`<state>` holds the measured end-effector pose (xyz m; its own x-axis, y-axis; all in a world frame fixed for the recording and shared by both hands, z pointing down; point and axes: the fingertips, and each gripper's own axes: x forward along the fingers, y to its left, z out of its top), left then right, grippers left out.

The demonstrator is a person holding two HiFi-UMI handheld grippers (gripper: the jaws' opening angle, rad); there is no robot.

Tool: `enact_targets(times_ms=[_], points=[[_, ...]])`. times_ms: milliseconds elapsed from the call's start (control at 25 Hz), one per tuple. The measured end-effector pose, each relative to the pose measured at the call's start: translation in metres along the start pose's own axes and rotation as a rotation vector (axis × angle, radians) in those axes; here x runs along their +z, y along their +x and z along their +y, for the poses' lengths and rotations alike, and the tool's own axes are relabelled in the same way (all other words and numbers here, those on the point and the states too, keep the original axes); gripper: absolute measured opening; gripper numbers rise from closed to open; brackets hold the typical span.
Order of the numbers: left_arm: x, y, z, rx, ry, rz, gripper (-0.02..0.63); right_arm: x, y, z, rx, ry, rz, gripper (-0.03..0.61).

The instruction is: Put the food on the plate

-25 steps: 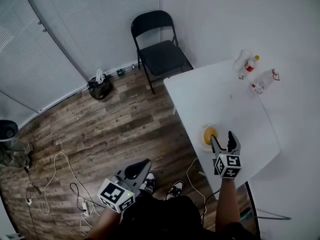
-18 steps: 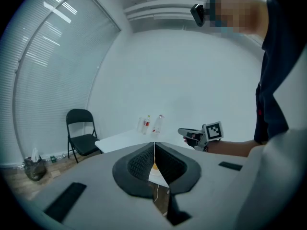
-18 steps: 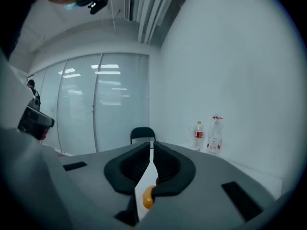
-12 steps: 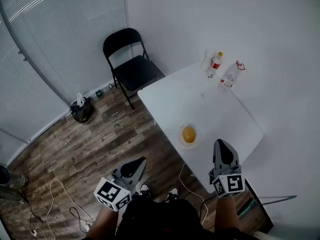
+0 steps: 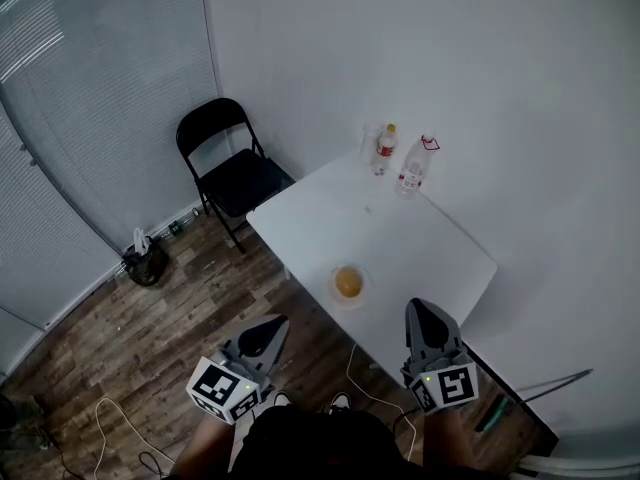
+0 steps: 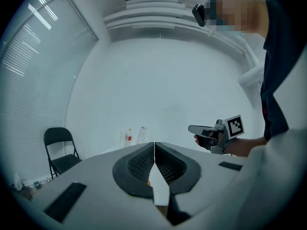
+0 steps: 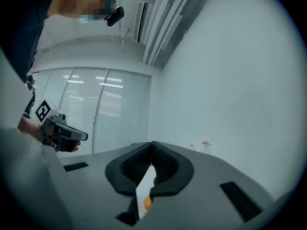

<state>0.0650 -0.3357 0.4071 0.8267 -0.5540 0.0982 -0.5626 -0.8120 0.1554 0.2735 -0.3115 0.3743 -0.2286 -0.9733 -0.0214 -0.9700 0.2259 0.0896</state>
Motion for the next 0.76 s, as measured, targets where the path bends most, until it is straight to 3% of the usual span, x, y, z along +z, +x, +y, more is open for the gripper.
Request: enact_targets(times_ms=[360, 760], points=[[0.003, -0.003, -0.017, -0.024, 0.02, -0.011, 0.023, 0.011, -0.022, -0.005, -0.024, 0.005, -0.026, 0.023], [0.003, -0.012, -0.019, -0.006, 0.019, 0.001, 0.023, 0.019, -0.019, 0.004, 0.006, -0.009, -0.045, 0.023]])
